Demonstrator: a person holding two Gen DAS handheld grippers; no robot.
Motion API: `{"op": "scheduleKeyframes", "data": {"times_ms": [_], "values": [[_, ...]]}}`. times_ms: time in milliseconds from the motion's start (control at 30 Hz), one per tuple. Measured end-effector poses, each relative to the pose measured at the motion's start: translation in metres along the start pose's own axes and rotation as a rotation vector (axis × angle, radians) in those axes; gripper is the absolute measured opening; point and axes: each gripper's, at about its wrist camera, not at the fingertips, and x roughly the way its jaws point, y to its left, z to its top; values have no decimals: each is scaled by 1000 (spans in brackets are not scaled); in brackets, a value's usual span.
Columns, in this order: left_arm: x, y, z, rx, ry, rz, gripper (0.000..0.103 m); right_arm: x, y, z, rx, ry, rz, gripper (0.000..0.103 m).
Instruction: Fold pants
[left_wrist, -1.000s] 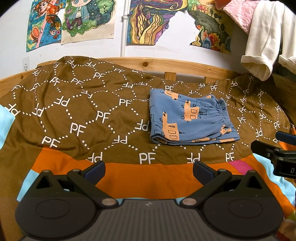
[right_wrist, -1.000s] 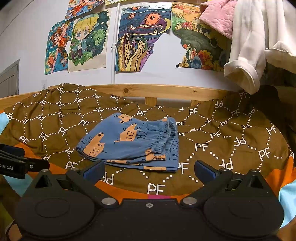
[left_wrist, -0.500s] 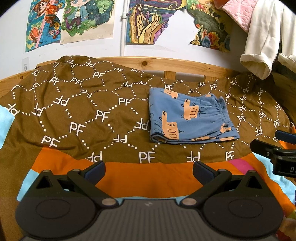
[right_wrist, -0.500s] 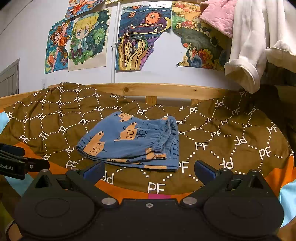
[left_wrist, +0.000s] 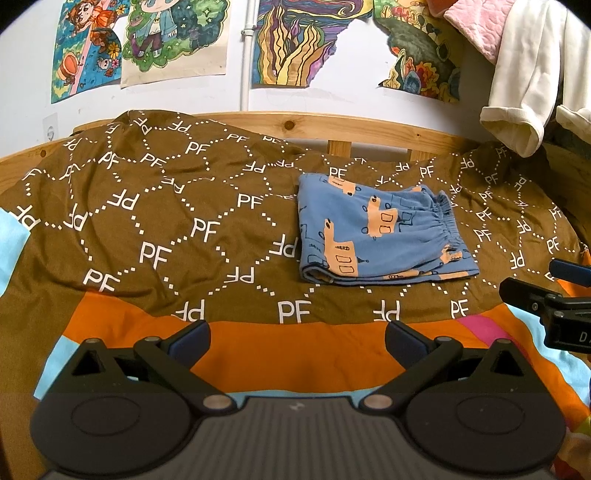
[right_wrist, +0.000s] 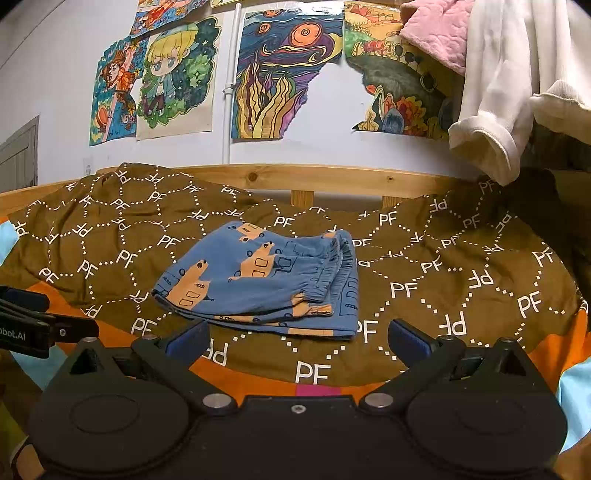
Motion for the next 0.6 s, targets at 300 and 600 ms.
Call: {"op": "scheduleKeyframes", "data": {"times_ms": [300, 600], "values": [[1, 1, 0, -4, 11, -1, 103, 0, 0, 1, -1, 2, 1, 102], [5, 1, -1, 0, 45, 16, 103, 1, 1, -4, -1, 6, 1, 102]]}}
